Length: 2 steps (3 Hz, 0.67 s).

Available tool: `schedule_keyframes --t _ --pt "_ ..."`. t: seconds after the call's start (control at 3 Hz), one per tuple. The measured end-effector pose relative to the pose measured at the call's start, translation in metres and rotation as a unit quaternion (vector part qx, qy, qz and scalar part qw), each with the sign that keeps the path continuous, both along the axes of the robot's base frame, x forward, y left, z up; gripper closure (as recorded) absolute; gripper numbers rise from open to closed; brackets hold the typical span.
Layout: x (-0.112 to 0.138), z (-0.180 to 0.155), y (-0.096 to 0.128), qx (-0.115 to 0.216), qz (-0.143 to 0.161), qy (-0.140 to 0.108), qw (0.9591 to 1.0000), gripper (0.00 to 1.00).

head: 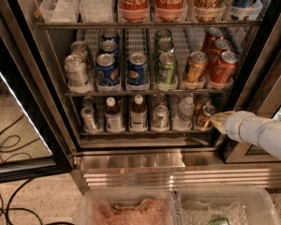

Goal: Pick orange can from bottom shelf of fridge

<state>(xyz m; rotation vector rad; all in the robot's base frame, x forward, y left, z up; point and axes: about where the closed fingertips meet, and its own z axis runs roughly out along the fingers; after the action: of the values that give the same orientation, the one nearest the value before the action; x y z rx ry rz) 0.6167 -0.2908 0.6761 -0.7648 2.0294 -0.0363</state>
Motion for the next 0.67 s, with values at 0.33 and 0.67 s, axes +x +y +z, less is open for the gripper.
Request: schedule_keyframes --t 0.33,0.67 --pt "0.0 0.0 0.0 0.0 0.0 0.0 1.0 0.81" --pt "0.0 0.0 0.0001 0.0 0.0 0.0 1.0 0.57"
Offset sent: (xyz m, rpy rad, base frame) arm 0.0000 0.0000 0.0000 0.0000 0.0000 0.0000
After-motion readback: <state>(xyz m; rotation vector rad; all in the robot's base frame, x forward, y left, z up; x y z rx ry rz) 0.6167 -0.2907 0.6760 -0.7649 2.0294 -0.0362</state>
